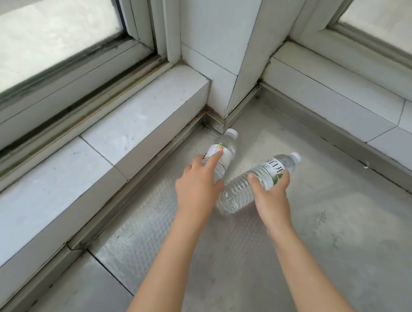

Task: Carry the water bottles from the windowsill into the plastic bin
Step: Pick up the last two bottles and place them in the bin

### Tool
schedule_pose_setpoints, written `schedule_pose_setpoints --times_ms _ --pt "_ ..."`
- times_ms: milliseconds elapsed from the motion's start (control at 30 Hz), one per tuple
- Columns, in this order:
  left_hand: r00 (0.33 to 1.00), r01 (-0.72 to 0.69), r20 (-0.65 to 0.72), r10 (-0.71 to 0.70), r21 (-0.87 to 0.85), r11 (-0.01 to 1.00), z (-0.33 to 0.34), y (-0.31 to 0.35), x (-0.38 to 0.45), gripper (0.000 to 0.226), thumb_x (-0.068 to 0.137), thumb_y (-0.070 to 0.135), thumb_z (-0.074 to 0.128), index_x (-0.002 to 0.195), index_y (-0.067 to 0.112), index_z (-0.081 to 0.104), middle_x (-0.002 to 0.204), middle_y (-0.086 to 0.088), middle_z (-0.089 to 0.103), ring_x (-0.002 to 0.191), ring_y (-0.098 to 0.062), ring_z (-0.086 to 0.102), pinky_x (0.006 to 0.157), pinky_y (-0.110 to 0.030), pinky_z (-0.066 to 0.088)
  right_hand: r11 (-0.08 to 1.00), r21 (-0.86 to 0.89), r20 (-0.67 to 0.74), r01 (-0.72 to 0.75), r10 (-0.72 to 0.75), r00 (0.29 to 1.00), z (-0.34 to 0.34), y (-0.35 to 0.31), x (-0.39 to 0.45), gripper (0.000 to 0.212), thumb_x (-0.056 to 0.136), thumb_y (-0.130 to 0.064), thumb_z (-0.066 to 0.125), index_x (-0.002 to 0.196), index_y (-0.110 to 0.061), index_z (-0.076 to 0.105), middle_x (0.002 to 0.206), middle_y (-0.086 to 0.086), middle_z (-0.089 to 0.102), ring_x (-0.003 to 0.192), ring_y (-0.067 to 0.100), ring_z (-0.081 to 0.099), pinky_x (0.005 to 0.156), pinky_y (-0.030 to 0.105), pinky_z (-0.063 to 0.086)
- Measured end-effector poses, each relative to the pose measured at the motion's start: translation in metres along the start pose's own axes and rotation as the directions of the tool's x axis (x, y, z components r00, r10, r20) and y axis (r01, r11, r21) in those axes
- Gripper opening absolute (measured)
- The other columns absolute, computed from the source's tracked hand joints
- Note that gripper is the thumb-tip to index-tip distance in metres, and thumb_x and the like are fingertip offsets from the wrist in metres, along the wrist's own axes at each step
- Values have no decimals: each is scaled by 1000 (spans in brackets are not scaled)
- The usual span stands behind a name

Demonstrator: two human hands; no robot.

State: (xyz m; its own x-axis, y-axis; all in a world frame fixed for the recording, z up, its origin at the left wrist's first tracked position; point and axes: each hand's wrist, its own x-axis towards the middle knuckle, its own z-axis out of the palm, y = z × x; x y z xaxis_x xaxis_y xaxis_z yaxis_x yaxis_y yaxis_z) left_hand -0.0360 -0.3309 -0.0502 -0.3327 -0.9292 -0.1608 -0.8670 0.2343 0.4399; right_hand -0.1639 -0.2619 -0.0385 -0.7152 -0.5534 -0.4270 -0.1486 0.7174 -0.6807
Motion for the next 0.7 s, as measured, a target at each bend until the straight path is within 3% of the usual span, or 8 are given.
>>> schedule_pose_setpoints --times_ms 100,200,267,367,467,567,633,700 --pt "998 53 18 -52 -51 997 -5 5 9 70 85 39 66 146 46 33 123 -1 57 97 -31 64 76 -38 54 976 210 -43 -59 70 997 10 -9 6 100 78 -44 70 149 -29 2 145 11 37 121 31 50 98 39 40" --pt "994 101 56 -96 -110 989 -8 6 18 78 76 37 72 145 43 35 112 -4 62 94 -33 65 73 -34 49 941 333 -82 -63 95 992 18 -8 11 111 54 -46 80 141 -43 11 134 9 47 108 29 59 90 52 51" --pt "992 121 55 -113 -189 974 -8 3 21 81 70 33 76 143 41 40 112 -3 65 96 -30 65 70 -30 44 888 453 -79 -81 130 988 18 -3 18 117 42 -39 83 138 -42 16 128 5 55 104 26 63 84 55 54" --pt "987 158 52 -149 -330 931 -11 -3 18 79 65 29 80 137 41 50 111 1 70 97 -24 66 75 -30 49 819 556 -16 -142 181 983 8 -4 17 115 54 -12 86 144 -33 18 120 3 61 96 24 67 80 55 56" --pt "983 177 44 -176 -441 880 -15 -6 7 77 63 26 83 132 43 55 106 8 70 95 -19 67 78 -30 51 808 568 47 -154 155 987 -1 -2 10 106 65 5 78 148 -24 19 105 -1 64 83 18 69 67 41 59" --pt "983 167 34 -183 -592 788 -17 -10 -8 74 60 23 85 125 47 59 96 18 65 91 -6 61 74 -19 47 833 537 80 -132 105 991 -5 3 -4 96 66 12 75 145 -21 30 94 -11 63 68 4 69 59 30 57" --pt "981 153 21 -191 -691 706 -20 -12 -19 75 55 28 86 120 52 60 105 15 69 96 3 61 82 -21 50 857 509 85 -85 47 995 -12 9 -15 93 64 14 75 141 -22 37 97 -13 63 64 -5 67 55 21 54" --pt "978 133 -2 -209 -765 630 -27 -12 -35 76 52 31 88 118 55 60 111 13 70 101 2 63 89 -30 53 868 495 107 -38 -17 994 -22 13 -30 92 63 12 77 138 -26 39 106 -7 65 72 -2 68 56 19 53"
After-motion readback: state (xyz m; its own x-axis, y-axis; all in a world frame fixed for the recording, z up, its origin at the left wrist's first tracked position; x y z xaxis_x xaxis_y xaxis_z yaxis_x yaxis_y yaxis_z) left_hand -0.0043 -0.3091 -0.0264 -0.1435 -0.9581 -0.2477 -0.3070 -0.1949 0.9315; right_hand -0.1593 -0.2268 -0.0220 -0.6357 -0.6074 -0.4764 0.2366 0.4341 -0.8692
